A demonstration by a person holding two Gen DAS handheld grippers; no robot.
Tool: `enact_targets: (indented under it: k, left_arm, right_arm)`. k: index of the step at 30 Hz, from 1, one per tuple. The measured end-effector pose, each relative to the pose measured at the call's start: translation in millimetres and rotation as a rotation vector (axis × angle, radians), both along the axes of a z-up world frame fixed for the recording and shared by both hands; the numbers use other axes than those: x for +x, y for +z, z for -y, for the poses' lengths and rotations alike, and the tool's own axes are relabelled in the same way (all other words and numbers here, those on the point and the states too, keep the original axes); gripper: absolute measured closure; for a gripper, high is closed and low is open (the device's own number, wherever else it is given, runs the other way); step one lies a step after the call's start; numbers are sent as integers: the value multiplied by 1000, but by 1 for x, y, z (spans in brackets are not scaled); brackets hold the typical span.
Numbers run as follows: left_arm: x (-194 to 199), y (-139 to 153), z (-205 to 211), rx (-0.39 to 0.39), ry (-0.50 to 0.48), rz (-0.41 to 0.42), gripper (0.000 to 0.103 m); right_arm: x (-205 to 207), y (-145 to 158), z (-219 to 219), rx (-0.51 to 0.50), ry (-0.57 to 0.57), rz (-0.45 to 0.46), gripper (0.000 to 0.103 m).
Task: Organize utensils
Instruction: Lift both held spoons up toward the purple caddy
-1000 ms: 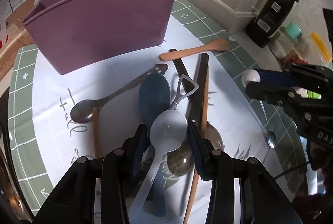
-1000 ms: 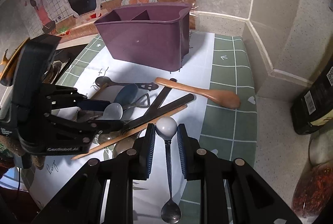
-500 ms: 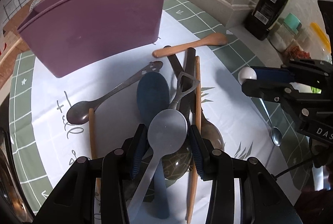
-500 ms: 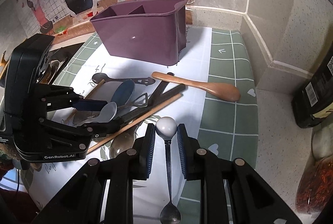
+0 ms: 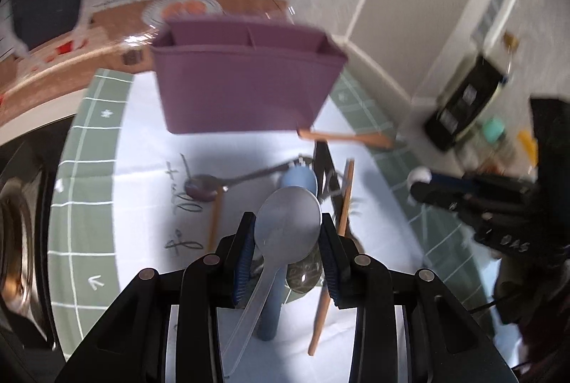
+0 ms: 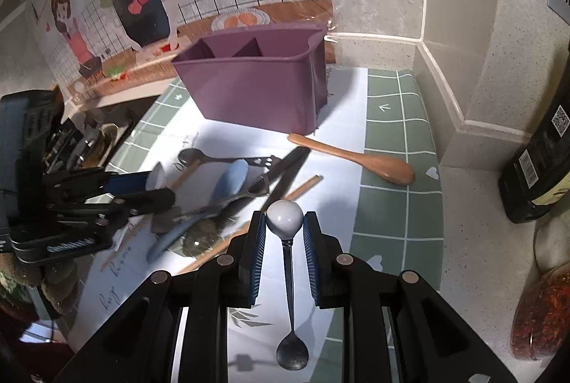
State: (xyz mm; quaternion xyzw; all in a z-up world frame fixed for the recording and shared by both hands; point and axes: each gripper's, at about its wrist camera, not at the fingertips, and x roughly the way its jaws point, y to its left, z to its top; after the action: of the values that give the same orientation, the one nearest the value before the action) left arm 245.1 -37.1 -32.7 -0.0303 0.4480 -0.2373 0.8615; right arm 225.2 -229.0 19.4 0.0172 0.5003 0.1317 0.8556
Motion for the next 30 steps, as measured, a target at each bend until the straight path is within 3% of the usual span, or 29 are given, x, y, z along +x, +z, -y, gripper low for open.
enact_targets:
  k: [8,11,13,16,18,20,22,30]
  left_arm:
    - [2,35,-28,-153,105,82,67]
    - [7,70,-35,-233,116,150,67]
    - [16,114,-37,-296,131,266,67]
    - [31,179,-41,-424,159,466,67]
    - [44,202,-42,-497,140,589,67]
    - [60,202,-39,-481,159,632,67]
    - [84,187,-36,-468,169,594,67]
    - [146,112,-40,-545,267,404,67]
  right_arm:
    - [5,14,-9,54,-21,39,83]
    - [8,38,-13,101,-30,109,83]
    - [12,67,-17,127,-23,182,83]
    - [32,146,-30,87,8,382,83]
    - [48,184,-36,59,13,468,83]
    - [69,208,-39,45,24,521,83]
    - [87,208,-38,47,23,522,83]
    - [152,120,-31,63,-30,348,83]
